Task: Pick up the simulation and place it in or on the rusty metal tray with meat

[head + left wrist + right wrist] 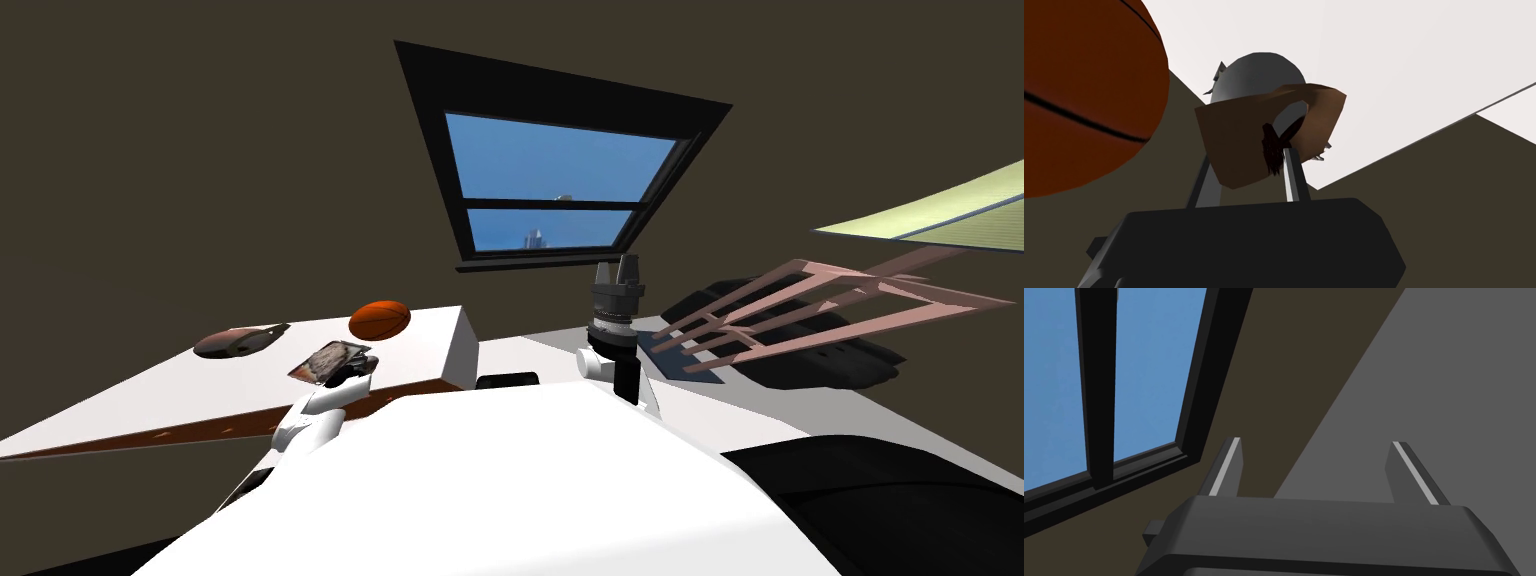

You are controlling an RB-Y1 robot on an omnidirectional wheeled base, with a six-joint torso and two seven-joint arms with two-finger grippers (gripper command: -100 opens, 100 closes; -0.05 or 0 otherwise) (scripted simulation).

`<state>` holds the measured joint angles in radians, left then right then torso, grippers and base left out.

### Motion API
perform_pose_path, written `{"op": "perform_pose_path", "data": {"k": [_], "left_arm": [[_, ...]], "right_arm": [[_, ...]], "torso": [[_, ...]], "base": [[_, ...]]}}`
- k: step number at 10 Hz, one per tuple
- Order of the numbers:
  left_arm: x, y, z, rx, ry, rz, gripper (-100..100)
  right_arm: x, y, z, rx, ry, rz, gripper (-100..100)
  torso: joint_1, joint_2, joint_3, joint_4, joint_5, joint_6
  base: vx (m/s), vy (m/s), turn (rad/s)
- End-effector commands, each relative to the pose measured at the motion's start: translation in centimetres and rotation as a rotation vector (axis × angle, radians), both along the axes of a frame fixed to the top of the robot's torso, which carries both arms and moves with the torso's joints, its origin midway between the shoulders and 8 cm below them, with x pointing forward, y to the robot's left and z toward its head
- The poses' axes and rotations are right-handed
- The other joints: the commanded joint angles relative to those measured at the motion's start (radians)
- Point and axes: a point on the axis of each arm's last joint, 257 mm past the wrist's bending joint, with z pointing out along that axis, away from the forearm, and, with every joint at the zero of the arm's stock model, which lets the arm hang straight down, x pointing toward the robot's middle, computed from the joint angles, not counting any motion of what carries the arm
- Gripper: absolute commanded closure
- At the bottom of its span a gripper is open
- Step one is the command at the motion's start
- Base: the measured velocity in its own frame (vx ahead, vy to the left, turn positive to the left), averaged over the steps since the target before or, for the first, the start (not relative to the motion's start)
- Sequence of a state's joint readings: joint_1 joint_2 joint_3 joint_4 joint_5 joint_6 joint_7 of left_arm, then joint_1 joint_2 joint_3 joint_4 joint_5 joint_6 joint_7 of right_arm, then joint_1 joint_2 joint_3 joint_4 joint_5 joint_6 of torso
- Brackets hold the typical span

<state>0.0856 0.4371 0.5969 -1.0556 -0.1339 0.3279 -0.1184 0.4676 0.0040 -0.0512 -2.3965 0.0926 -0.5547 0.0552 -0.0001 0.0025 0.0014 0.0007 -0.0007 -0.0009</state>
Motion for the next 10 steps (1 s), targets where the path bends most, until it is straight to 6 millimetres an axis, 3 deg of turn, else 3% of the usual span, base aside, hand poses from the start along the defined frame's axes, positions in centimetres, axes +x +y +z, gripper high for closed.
{"op": "perform_pose_path", "data": {"k": [1,2,3,4,5,6,10], "left_arm": [[0.0,0.0,0.0,0.000,0.000,0.000,100],[0.0,0.0,0.0,0.000,0.000,0.000,0],[0.5,0.5,0.9,0.002,-0.002,0.007,100],[0.4,0.4,0.6,0.003,-0.004,0.003,100],[0.5,0.3,0.6,0.001,-0.003,0.003,0],[1.2,2.1,3.3,0.045,-0.027,0.003,100],[2.7,4.5,7.6,0.102,-0.056,0.003,100]], "right_arm": [[0.0,0.0,0.0,0.000,0.000,0.000,0],[0.0,0.0,0.0,0.000,0.000,0.000,0],[0.0,0.0,0.0,0.000,0.000,0.000,0],[0.0,0.0,0.0,0.000,0.000,0.000,0],[0.0,0.0,0.0,0.000,0.000,0.000,0],[0.0,0.0,0.0,0.000,0.000,0.000,0],[0.0,0.0,0.0,0.000,0.000,0.000,0]], "torso": [[0.000,0.000,0.000,0.000,0.000,0.000],[0.000,0.000,0.000,0.000,0.000,0.000],[0.000,0.000,0.000,0.000,0.000,0.000],[-0.006,0.005,0.002,0.001,-0.001,0.001],[-0.005,0.004,0.003,0.001,-0.002,-0.001],[-0.003,0.002,0.002,0.001,-0.002,0.000],[-0.002,0.012,0.007,0.003,-0.004,-0.002]], "base": [[0.000,0.000,0.000],[0.000,0.000,0.000],[-0.092,-0.089,-0.063],[-0.057,-0.056,-0.019],[-0.006,-0.009,0.005],[-0.091,0.023,0.093],[-0.139,0.021,0.038]]}}
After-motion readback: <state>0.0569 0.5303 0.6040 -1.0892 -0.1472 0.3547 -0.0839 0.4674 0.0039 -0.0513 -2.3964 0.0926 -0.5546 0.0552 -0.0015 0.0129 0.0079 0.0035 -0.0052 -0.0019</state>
